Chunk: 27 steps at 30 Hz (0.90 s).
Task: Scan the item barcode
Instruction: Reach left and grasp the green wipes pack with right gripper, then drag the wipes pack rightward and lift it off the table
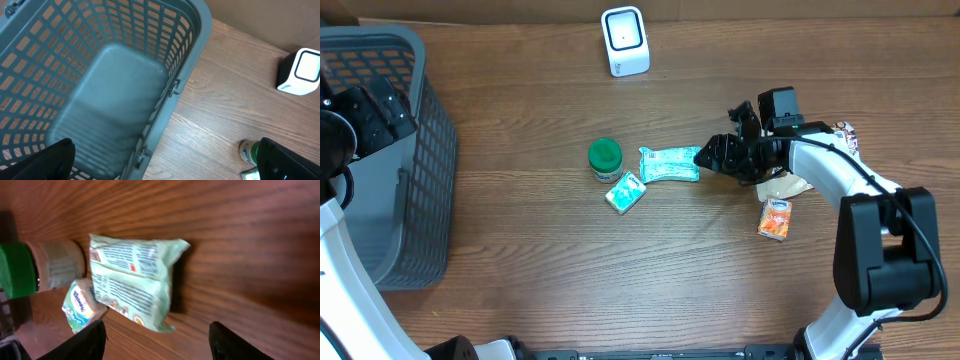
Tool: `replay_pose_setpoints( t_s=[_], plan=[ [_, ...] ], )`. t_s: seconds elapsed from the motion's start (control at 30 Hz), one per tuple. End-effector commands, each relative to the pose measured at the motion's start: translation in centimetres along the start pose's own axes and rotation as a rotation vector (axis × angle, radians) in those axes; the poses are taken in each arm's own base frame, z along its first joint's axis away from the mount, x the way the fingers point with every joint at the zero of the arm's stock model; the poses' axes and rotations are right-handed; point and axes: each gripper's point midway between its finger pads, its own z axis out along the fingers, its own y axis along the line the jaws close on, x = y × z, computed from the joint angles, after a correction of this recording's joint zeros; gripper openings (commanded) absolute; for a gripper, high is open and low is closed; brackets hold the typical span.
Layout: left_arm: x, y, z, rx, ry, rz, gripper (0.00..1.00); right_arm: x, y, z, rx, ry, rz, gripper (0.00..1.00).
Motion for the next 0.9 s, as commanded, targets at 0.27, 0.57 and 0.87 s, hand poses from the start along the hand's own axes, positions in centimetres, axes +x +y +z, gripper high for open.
replay_pose_setpoints(
  t_s=[0.27,0.57,0.87],
  plan=[
    [-0.3,0.2,0.0,-0.008,-0.009,0.012,1.0,-0.7,0.3,4.7,-0.175,0.103,-0.003,0.65],
    [-0.3,0.2,0.0,-0.008,-0.008,0.012,0.99,1.1,1.6,6.8,-0.17,0.162,0.007,0.6],
    [-0.3,0.2,0.0,-0.008,-0.009,0.012,1.0,3.3,3.3,11.8,-0.115,0.212,0.107,0.31]
  ],
)
